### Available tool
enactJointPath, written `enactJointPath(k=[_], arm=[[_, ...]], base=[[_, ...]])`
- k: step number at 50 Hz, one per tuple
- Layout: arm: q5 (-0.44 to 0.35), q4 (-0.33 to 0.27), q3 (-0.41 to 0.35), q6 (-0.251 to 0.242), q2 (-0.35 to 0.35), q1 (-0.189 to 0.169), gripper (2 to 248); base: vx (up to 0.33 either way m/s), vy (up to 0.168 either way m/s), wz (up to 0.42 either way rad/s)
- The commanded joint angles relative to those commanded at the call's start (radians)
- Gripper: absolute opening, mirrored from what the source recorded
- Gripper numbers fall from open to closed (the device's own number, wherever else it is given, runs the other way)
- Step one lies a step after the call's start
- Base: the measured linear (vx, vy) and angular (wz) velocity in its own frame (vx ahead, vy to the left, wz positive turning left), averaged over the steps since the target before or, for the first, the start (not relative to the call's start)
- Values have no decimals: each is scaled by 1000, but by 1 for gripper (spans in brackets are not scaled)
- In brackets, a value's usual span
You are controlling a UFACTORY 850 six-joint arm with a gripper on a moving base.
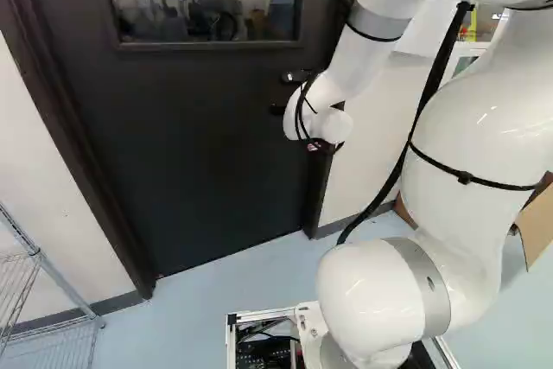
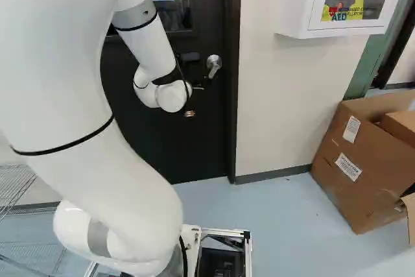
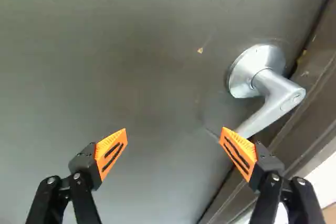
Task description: Open the door and move inside
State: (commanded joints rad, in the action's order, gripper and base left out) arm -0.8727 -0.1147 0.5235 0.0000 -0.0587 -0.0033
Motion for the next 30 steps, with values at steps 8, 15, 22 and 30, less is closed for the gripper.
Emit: enactJointPath(k=[8, 15, 22, 30], arm=[[0, 0, -41, 0, 20, 2, 247], [0, 0, -62, 0, 24, 2, 247], [0, 0, -66, 0, 10, 2, 247], [0, 0, -67, 0, 0, 2, 247]], base=[[0, 0, 0], [0, 0, 0], [0, 0, 0], [0, 0, 0]])
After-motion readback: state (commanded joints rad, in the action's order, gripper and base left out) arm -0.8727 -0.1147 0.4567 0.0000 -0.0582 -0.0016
